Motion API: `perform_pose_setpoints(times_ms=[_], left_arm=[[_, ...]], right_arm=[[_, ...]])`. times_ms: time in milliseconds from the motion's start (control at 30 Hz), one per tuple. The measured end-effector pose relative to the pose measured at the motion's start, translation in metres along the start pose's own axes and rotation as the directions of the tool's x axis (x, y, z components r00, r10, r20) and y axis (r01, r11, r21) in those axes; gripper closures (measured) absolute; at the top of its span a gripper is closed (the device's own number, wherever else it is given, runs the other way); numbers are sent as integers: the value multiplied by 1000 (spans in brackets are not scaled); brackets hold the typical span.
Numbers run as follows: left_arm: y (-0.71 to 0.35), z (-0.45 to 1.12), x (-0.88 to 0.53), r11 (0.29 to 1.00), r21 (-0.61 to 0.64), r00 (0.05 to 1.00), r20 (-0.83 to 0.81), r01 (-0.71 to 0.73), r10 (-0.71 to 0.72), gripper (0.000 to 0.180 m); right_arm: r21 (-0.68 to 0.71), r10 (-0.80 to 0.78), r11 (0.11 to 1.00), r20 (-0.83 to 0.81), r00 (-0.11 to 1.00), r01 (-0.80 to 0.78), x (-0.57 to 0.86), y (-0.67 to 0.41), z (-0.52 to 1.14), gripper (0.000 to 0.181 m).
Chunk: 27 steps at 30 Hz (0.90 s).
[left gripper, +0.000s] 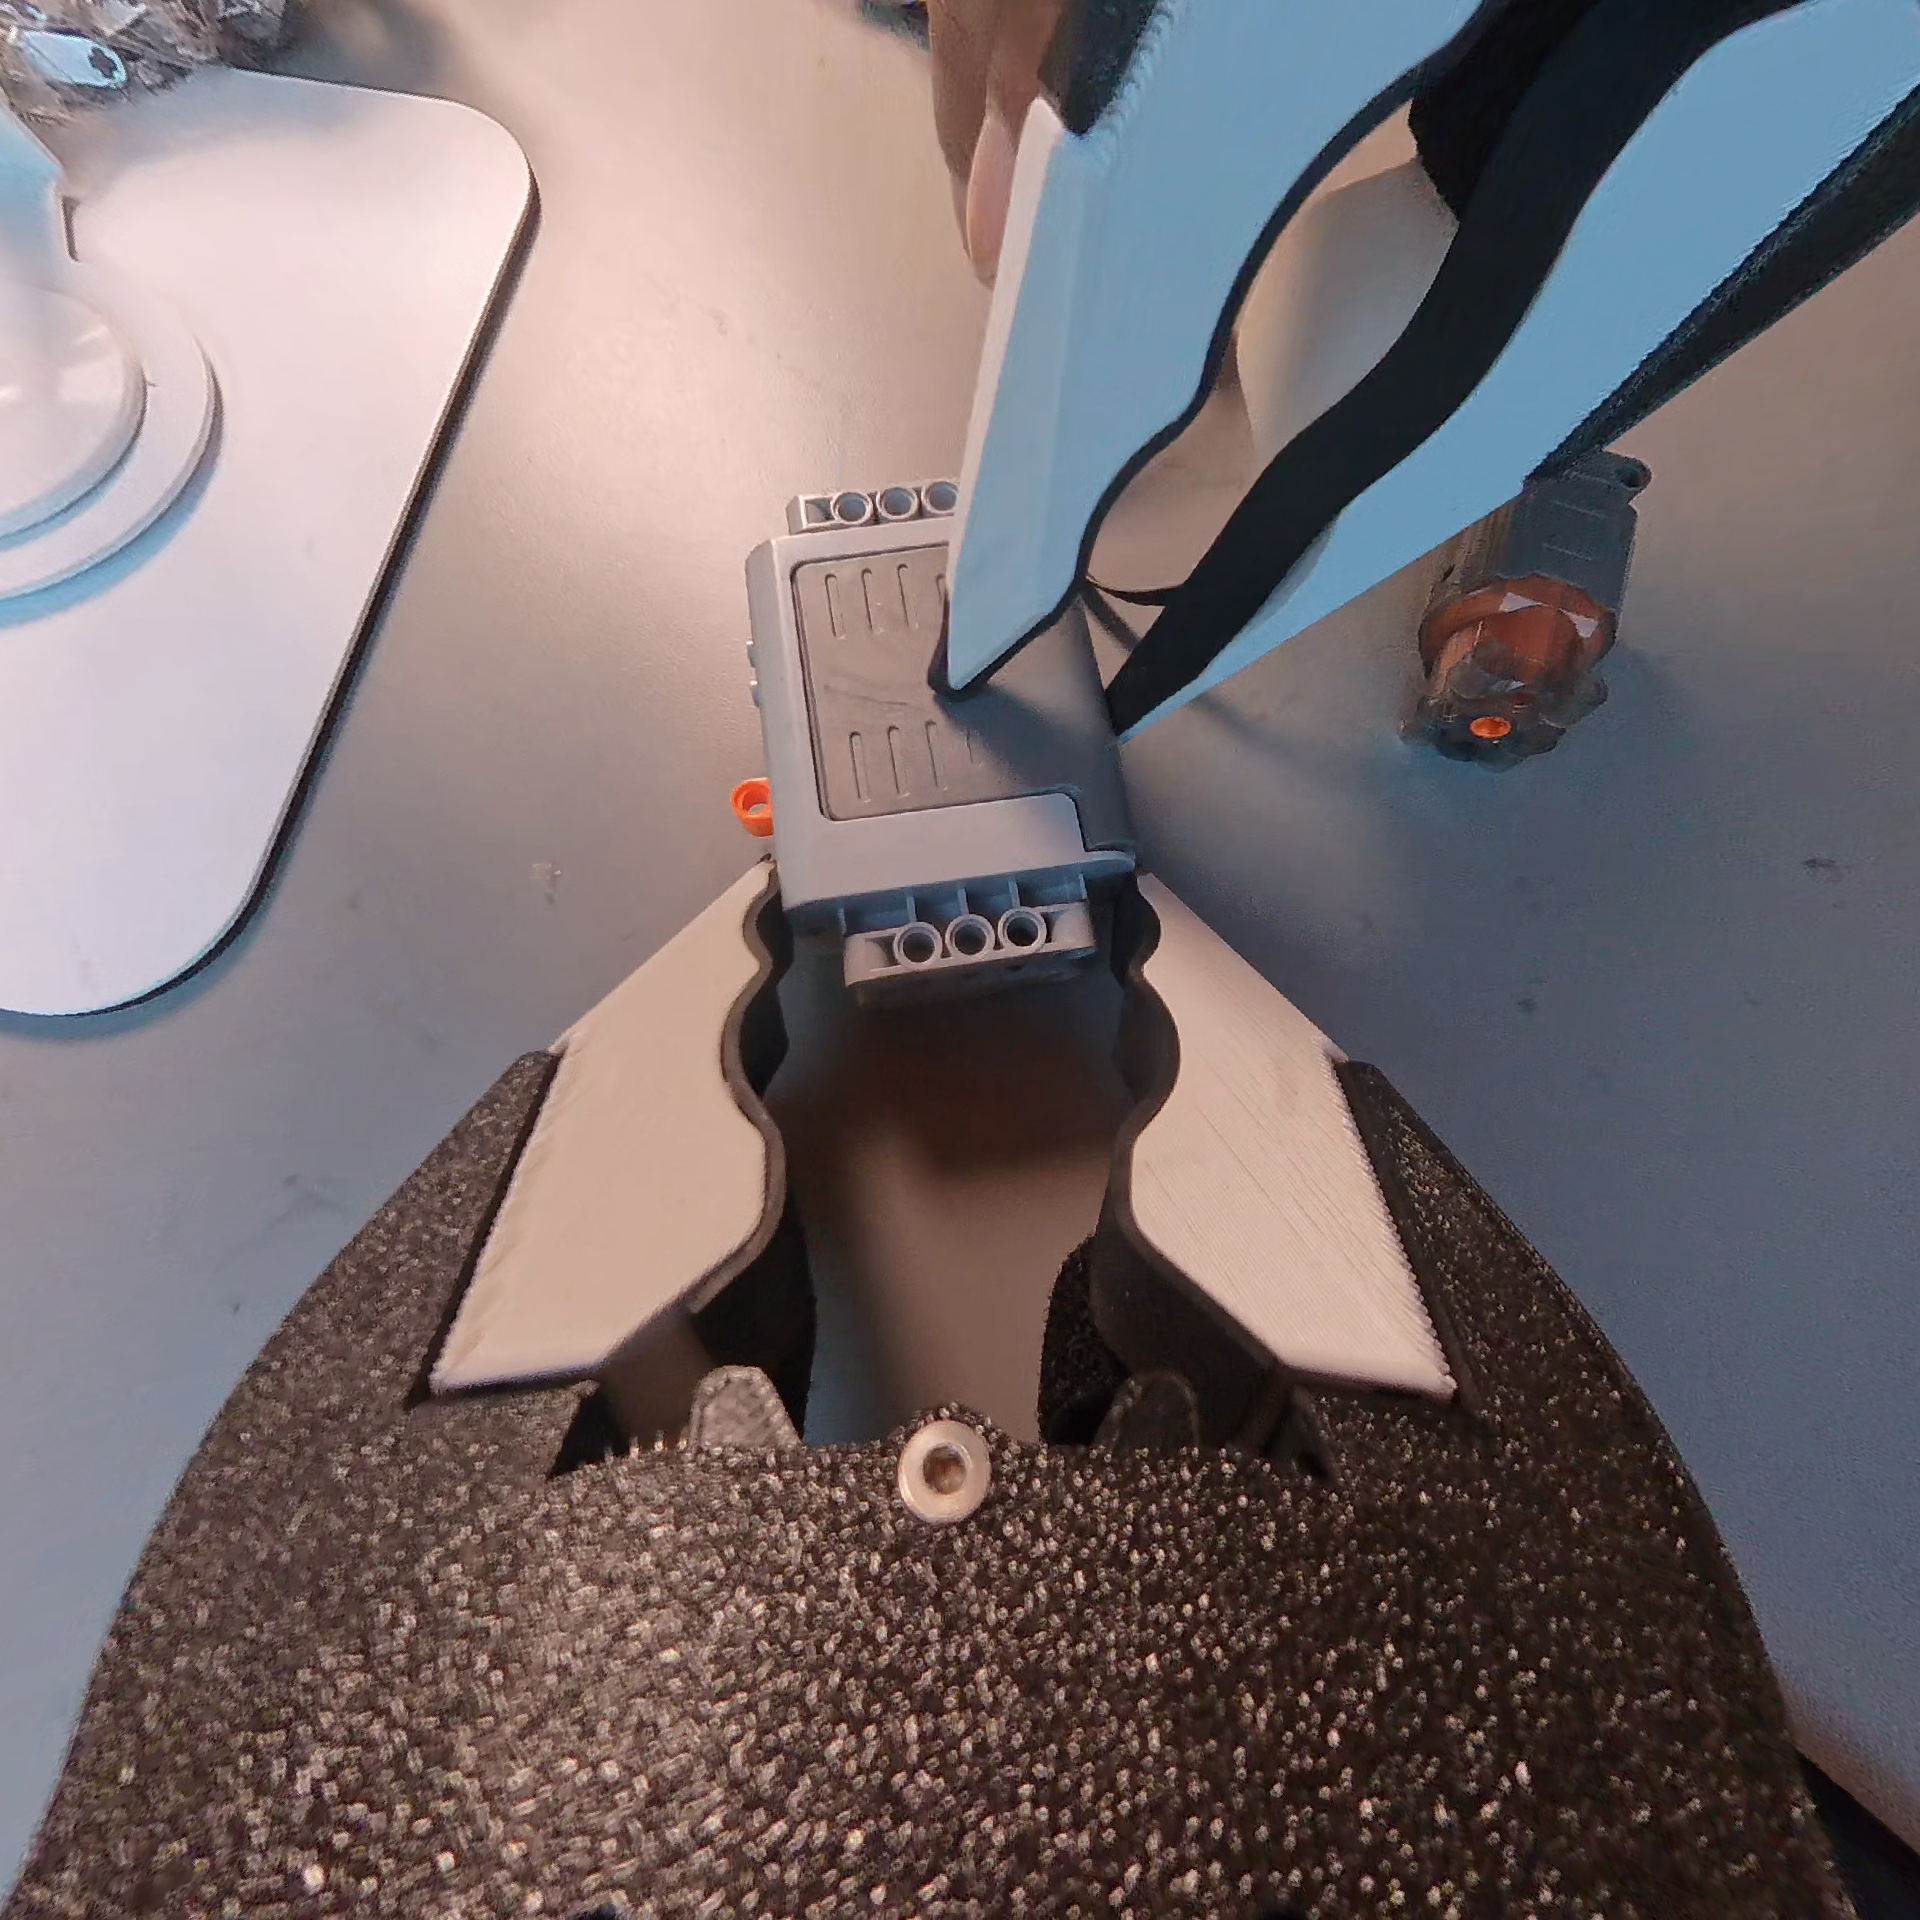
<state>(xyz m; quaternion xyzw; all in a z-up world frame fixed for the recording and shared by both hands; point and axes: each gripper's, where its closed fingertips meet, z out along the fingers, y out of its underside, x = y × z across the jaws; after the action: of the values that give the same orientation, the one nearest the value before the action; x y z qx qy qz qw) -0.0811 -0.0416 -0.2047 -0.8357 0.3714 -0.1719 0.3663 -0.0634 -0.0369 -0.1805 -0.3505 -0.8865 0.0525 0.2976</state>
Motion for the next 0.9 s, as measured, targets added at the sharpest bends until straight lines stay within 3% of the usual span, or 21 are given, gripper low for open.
perform_pose_setpoints(times_ms=[533, 667, 800, 833, 900], left_arm=[[0, 0, 0, 1000, -2, 1000, 1, 21, -21, 120], [0, 0, 0, 1000, -6, 1000, 5, 22, -22, 120], [0, 0, 0, 1000, -7, 1000, 6, 21, -21, 120], [0, 0, 0, 1000, -4, 1000, 8, 21, -21, 120], [0, 0, 0, 1000, -3, 1000, 13, 16, -16, 120]], right_arm=[[-19, -109, 994, -176, 978, 107, -3, -3, -7, 175], [-28, -142, 990, -87, 986, 140, -37, 2, -2, 181], [125, 35, 992, -155, 987, -16, -6, -26, -35, 181], [142, 64, 989, -133, 989, -45, -4, -27, -36, 175], [127, 118, 986, -64, 991, -109, -1, -21, -28, 144]])
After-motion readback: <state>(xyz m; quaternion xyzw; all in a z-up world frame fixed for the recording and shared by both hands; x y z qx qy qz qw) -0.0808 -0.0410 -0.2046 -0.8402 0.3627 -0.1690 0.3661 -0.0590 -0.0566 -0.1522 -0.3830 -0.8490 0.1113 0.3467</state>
